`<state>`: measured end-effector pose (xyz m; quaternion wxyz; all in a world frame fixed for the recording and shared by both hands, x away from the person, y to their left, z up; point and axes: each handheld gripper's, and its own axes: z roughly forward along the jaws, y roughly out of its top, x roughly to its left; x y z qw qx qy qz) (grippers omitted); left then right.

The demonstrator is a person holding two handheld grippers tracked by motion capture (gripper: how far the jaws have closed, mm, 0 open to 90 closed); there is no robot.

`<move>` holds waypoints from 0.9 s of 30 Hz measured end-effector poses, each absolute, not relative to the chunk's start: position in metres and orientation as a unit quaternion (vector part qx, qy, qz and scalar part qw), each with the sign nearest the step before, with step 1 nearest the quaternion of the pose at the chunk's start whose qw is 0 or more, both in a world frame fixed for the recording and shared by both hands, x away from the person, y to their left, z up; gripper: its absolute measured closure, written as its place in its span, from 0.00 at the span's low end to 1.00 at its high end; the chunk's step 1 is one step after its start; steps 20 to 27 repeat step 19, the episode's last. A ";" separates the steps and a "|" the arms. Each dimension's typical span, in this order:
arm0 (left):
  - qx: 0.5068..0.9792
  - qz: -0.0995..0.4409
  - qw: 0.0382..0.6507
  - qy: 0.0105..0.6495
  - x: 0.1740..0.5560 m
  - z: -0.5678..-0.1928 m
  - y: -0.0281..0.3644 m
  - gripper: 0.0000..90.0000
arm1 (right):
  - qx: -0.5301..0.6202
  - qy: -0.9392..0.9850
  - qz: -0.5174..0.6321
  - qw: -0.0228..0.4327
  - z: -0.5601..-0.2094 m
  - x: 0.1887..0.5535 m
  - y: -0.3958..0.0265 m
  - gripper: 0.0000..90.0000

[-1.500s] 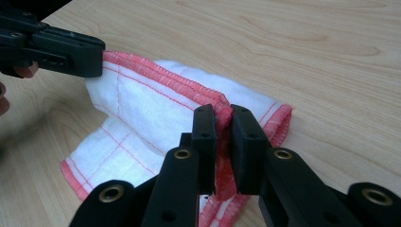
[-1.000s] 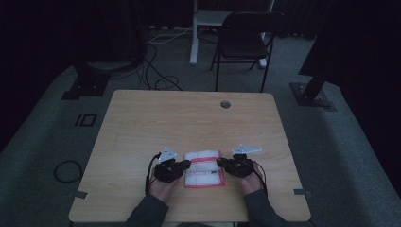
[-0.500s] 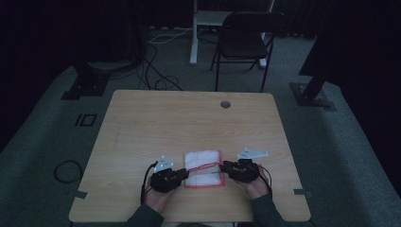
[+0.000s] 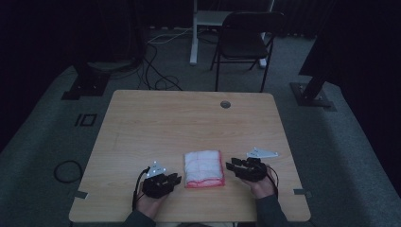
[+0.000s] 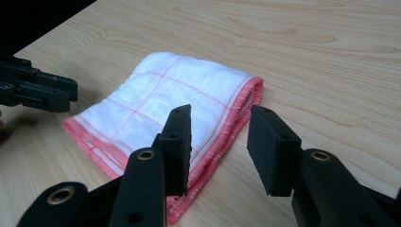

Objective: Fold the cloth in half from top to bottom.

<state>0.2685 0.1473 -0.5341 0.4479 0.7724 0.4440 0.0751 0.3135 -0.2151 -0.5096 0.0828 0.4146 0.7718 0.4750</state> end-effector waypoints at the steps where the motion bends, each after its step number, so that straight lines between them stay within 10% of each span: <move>1: 0.771 0.076 0.447 0.446 0.269 -0.534 0.149 0.80 | 0.416 0.772 0.475 0.082 -0.510 0.314 -0.215 0.67; 27: 0.753 0.111 0.436 0.480 0.278 -0.538 0.172 0.80 | 0.438 0.775 0.434 0.135 -0.531 0.323 -0.218 0.64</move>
